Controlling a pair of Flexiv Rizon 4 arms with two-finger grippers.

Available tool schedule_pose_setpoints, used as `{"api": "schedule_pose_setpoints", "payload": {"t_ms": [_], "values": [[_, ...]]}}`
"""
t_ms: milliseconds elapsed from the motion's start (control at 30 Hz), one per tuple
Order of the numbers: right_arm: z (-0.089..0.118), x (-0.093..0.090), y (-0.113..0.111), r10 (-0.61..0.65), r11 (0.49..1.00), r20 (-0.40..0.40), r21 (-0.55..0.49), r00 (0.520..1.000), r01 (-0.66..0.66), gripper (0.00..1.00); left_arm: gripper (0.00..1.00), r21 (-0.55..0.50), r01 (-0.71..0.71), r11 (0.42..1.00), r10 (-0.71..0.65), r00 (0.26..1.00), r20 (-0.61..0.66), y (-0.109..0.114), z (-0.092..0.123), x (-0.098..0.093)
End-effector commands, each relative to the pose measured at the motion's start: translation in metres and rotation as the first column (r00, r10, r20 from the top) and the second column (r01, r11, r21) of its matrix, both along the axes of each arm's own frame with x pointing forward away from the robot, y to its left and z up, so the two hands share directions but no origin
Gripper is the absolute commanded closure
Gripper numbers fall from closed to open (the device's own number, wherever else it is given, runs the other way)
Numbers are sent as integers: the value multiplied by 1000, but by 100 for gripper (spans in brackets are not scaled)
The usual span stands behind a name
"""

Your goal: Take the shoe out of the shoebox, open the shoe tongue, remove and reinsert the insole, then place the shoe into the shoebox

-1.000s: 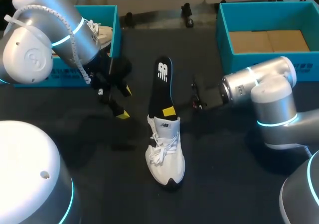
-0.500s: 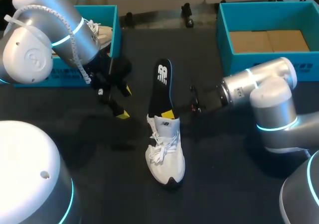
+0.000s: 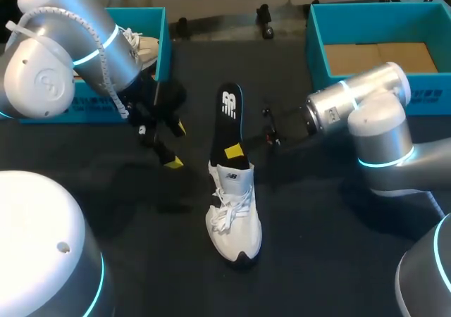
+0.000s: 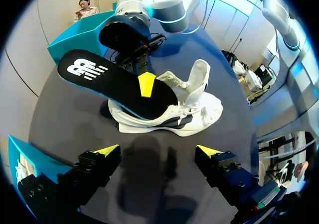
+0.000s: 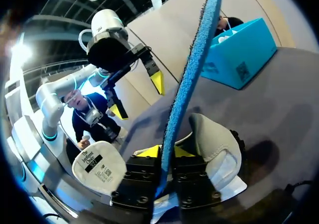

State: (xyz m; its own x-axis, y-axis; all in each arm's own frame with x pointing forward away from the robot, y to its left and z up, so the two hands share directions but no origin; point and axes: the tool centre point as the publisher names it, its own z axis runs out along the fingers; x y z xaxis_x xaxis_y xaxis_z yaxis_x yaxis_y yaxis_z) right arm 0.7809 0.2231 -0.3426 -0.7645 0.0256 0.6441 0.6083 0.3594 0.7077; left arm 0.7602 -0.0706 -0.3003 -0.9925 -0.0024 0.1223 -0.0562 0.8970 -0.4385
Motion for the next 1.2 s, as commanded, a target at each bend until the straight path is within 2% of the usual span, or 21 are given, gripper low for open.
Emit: {"api": "schedule_pose_setpoints", "payload": {"t_ms": [33,333,633,767,800,900,933,1100,1200], "values": [[-7,0,3,18,1000,-34,-12,999,-18,100,0,3,-1,1000,1,1000,1,0,0,-1],[-9,-23,-1,23,999,-109,-46,994,-28,100,0,3,-1,1000,1,1000,1,0,0,-1],[-18,-39,4,41,996,-185,-70,982,-55,100,0,3,-1,1000,1,1000,1,0,0,-1],[-14,-37,4,20,996,-153,-82,988,-33,100,0,3,-1,1000,1,1000,1,0,0,-1],[-12,-35,4,16,995,-142,-91,990,-29,97,0,3,-1,1000,1,1000,1,0,0,-1],[-6,-28,4,10,995,-106,-100,994,-21,76,0,3,-1,1000,1,1000,1,0,0,-1],[-4,-25,4,11,995,-93,-97,996,-20,72,0,3,-1,1000,1,1000,1,0,0,-1],[0,-15,6,22,994,-65,-101,998,-28,71,0,3,-1,1000,1,1000,1,0,0,-1],[0,-12,7,31,994,-61,-103,998,-37,77,0,3,-1,1000,1,1000,1,0,0,-1]]}}
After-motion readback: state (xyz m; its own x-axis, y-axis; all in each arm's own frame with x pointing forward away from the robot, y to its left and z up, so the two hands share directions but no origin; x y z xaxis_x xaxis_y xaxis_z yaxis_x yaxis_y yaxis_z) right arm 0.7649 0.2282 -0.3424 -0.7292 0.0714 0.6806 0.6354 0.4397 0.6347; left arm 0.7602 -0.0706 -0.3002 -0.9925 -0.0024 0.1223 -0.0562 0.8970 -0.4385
